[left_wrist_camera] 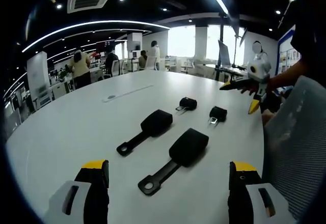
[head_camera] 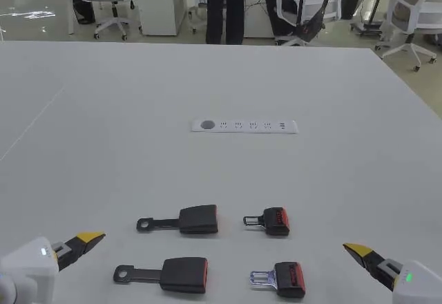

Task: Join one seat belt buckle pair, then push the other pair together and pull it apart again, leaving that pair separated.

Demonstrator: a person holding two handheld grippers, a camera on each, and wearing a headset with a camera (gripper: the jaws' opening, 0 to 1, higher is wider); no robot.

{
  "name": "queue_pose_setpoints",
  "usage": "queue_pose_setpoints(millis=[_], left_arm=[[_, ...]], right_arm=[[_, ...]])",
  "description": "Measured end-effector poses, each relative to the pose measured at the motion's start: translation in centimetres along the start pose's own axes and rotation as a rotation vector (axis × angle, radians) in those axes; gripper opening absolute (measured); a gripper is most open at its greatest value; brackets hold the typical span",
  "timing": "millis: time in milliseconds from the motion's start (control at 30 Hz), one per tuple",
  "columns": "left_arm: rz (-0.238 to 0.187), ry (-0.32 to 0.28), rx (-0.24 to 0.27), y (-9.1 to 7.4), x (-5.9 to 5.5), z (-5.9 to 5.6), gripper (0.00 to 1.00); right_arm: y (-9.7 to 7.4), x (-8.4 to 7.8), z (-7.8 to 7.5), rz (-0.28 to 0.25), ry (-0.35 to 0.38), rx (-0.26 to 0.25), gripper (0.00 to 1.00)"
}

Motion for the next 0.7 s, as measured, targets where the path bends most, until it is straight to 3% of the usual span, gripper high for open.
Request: queue_pose_setpoints(millis=[700], left_arm=[[-0.001,-0.004,-0.004,0.10,0.41,-0.22,1.00]], right_arm=[[0.08,0.08,-0.06,0.004,0.001,0.000,0.99]])
Point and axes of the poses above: the centre of the closed fingertips' face, and the gripper's own axes: y roughly forward along the fingers, z roughly to its left, x roughly out of its top, the point moved 6 cm from there along -y, roughly backward along the fingers, and after that the axes turned 4 degrees about y, right-handed, at the moved point
